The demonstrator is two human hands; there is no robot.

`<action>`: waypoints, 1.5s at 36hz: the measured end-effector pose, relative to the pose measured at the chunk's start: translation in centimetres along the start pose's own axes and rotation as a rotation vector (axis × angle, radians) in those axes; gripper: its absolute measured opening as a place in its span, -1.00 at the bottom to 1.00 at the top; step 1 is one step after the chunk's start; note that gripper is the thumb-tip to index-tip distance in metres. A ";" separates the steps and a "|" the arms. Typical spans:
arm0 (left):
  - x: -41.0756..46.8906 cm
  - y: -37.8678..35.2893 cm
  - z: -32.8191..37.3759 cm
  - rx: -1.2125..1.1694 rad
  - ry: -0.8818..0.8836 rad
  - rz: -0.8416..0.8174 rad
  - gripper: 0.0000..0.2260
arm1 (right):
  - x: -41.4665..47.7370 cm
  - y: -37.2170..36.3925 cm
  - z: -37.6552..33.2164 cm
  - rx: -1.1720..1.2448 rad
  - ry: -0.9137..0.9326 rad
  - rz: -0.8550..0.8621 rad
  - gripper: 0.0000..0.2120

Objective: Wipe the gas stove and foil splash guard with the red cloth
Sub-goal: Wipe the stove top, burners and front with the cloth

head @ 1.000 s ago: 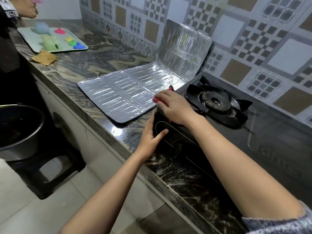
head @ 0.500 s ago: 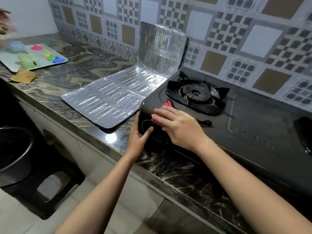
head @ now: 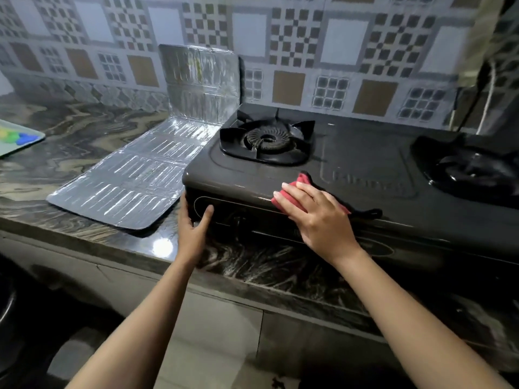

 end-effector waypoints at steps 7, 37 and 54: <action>0.1 0.1 0.0 -0.010 0.034 -0.056 -0.26 | -2.1 1.2 2.7 -0.033 -0.076 0.003 -0.40; 2.9 9.3 4.7 0.475 -0.059 -0.424 -0.54 | -0.3 4.6 -1.2 0.466 -0.685 0.031 -0.55; 10.2 26.3 -1.1 0.705 0.042 -0.281 -0.51 | 17.2 -7.6 -19.5 0.803 -0.467 -0.105 -0.55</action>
Point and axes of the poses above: each hand's wrist, its own x-axis towards the middle knuckle, its own y-axis out of the back of the hand, z = x × y, the point moved 10 cm from there along x, towards the middle knuckle, and after that the axes turned 7 degrees about -y, right-handed, at the moved point
